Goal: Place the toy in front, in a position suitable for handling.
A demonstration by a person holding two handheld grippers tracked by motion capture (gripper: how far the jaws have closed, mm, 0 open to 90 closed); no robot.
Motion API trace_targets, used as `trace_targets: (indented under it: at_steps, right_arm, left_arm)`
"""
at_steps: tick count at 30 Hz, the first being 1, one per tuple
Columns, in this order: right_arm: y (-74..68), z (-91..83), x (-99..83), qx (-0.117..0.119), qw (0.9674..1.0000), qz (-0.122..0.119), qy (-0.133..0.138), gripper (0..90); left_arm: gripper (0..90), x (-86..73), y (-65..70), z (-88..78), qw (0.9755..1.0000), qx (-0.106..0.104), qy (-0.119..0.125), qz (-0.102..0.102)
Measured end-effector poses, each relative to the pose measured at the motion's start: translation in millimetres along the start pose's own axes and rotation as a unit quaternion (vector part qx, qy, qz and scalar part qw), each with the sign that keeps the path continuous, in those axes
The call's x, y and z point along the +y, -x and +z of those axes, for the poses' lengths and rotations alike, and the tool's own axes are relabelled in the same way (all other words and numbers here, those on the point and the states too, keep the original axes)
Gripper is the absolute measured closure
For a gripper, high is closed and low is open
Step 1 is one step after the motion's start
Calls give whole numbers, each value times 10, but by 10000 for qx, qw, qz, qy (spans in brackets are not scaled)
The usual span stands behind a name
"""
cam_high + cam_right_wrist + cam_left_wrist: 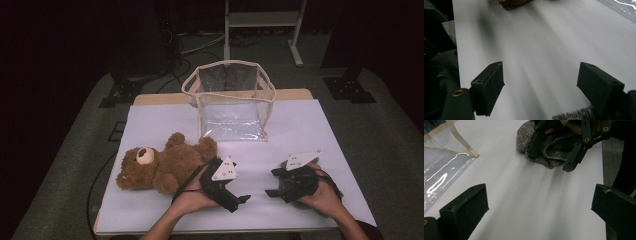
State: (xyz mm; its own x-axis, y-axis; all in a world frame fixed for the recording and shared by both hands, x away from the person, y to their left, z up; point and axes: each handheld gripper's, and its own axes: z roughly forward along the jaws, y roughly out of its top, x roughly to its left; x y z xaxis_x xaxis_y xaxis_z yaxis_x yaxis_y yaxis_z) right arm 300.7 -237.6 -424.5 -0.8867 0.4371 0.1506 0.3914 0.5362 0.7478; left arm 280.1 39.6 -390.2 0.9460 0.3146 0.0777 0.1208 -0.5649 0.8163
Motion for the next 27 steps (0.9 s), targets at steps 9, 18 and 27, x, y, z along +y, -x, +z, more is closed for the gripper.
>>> trace_targets:
  at_steps: [9,18,27]
  right_arm:
    - [11,13,-10,50,10000,12,-23,200]
    - [-13,20,-8,47,10000,4,-35,201]
    - [-29,27,-12,23,10000,-42,-71,200]
  left_arm:
    - [0,48,0,-33,10000,-35,32,73]
    - [0,124,43,-143,9995,-142,129,243]
    - [0,168,-18,-317,9992,-70,269,276]
